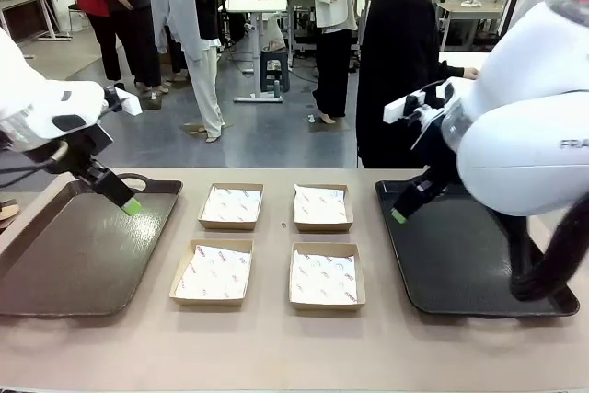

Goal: Individually package the donuts and arrange them on the tray.
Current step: Pick up one Paper togo box.

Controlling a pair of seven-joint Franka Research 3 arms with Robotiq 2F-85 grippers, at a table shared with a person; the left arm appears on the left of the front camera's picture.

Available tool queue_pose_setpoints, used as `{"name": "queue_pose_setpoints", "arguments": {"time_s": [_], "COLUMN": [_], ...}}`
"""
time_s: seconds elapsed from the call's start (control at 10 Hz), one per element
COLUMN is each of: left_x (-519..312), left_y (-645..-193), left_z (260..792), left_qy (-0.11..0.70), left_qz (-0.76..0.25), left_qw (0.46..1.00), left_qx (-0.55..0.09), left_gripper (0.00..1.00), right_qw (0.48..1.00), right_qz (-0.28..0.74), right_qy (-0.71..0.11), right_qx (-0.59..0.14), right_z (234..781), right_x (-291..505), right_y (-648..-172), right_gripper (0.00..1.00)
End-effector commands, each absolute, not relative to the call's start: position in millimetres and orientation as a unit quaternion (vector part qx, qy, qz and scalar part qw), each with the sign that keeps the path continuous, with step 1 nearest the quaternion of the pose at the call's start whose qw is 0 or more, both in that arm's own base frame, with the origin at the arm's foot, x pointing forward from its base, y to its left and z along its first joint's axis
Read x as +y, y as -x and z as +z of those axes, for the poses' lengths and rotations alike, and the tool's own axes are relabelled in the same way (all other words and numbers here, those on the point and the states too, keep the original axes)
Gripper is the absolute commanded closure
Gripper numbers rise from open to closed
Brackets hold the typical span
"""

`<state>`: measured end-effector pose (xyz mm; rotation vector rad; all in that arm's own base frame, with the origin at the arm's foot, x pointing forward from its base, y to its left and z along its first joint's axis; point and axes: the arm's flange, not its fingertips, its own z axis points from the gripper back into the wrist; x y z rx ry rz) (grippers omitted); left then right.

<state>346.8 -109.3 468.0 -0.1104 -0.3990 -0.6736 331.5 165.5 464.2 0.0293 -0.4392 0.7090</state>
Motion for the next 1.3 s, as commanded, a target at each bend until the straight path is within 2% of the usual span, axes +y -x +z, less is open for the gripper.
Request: {"name": "queue_pose_setpoints", "arguments": {"time_s": [0.0,0.1,0.2,0.3,0.4,0.6,0.7,0.9,1.1,1.2], "left_x": [-119,-109,-96,-80,-61,-17,0,31,62,81], "left_y": [-366,-347,-364,-365,-376,-395,-408,-409,-405,-402], "left_z": [442,468,467,477,477,463,448,416,391,379], "left_qy": [0.047,0.054,0.138,0.234,0.325,0.490,0.510,0.526,0.552,0.578], "left_qz": [-0.317,-0.328,-0.305,-0.262,-0.223,-0.143,-0.120,-0.082,-0.081,-0.069], "left_qw": [0.926,0.923,0.916,0.909,0.892,0.839,0.838,0.845,0.829,0.813], "left_qx": [-0.201,-0.194,-0.222,-0.225,-0.219,-0.189,-0.155,-0.057,-0.026,-0.033], "left_gripper": [0.00,0.00,0.00,0.00,0.00,0.00,0.00,0.00,0.00,0.00], "right_qw": [0.914,0.868,0.799,0.731,0.677,0.596,0.577,0.596,0.605,0.614], "right_qz": [0.346,0.350,0.311,0.236,0.169,0.050,0.012,-0.032,-0.045,-0.052], "right_qy": [-0.020,-0.281,-0.455,-0.582,-0.658,-0.752,-0.768,-0.769,-0.766,-0.761], "right_qx": [-0.211,-0.211,-0.240,-0.268,-0.282,-0.276,-0.278,-0.227,-0.212,-0.203], "right_z": [457,461,464,470,463,432,410,379,365,360], "right_x": [169,154,122,80,38,-32,-54,-75,-87,-93], "right_y": [-336,-347,-362,-361,-365,-367,-372,-353,-344,-340], "right_gripper": [0.00,0.00,0.00,0.00,0.00,0.00,0.00,0.00,0.00,0.00]}}
